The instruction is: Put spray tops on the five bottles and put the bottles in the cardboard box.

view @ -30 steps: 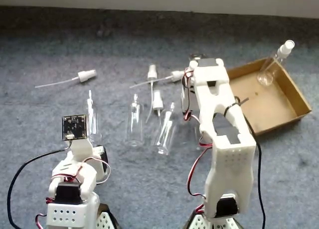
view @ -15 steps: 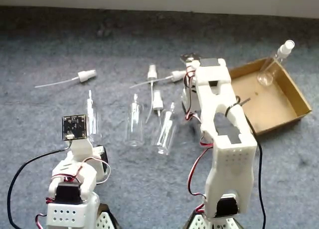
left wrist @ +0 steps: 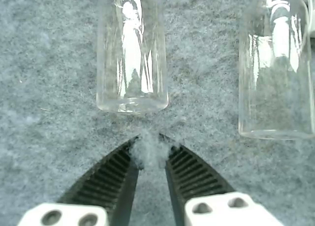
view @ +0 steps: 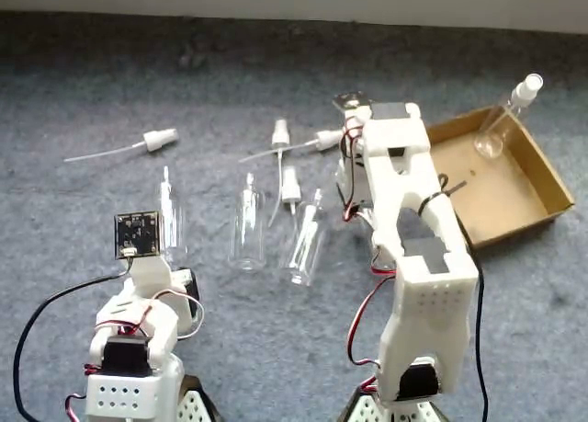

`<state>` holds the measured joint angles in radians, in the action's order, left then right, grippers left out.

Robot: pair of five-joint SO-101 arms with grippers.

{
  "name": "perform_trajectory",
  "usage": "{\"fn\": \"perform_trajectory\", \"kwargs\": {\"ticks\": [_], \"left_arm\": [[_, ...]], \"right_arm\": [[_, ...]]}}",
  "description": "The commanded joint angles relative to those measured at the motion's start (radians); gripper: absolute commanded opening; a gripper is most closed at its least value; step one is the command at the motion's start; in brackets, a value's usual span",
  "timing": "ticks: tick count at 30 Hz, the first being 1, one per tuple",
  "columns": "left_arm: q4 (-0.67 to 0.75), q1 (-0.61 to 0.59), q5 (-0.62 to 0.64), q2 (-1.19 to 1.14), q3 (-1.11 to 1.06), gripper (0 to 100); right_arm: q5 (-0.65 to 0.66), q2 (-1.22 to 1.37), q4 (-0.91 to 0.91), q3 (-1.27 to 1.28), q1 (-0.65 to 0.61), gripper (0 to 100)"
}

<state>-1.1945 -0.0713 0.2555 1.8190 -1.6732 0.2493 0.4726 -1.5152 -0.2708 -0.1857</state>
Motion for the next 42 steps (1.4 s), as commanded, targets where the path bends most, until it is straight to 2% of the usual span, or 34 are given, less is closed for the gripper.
{"fn": "perform_trajectory", "kwargs": {"ticks": [1, 12, 22, 27, 36, 42], "left_arm": [[0.011, 0.01, -0.015, 0.002, -0.021, 0], [0.011, 0.01, -0.015, 0.002, -0.021, 0], [0.011, 0.01, -0.015, 0.002, -0.021, 0], [0.011, 0.01, -0.015, 0.002, -0.021, 0], [0.011, 0.012, -0.015, 0.002, -0.021, 0], [0.011, 0.012, -0.015, 0.002, -0.021, 0]], "right_arm": [[0.005, -0.148, -0.056, -0.064, -0.01, 35.4], [0.005, -0.466, -0.145, -0.042, -0.01, 35.4], [0.005, -0.8, -0.117, 0.232, -0.01, 35.4], [0.009, -0.946, 0.007, 0.467, -0.01, 35.4], [0.008, -1.007, 0.426, 0.903, -0.01, 35.4], [0.006, -0.874, 0.47, 0.872, -0.008, 35.4]]}}
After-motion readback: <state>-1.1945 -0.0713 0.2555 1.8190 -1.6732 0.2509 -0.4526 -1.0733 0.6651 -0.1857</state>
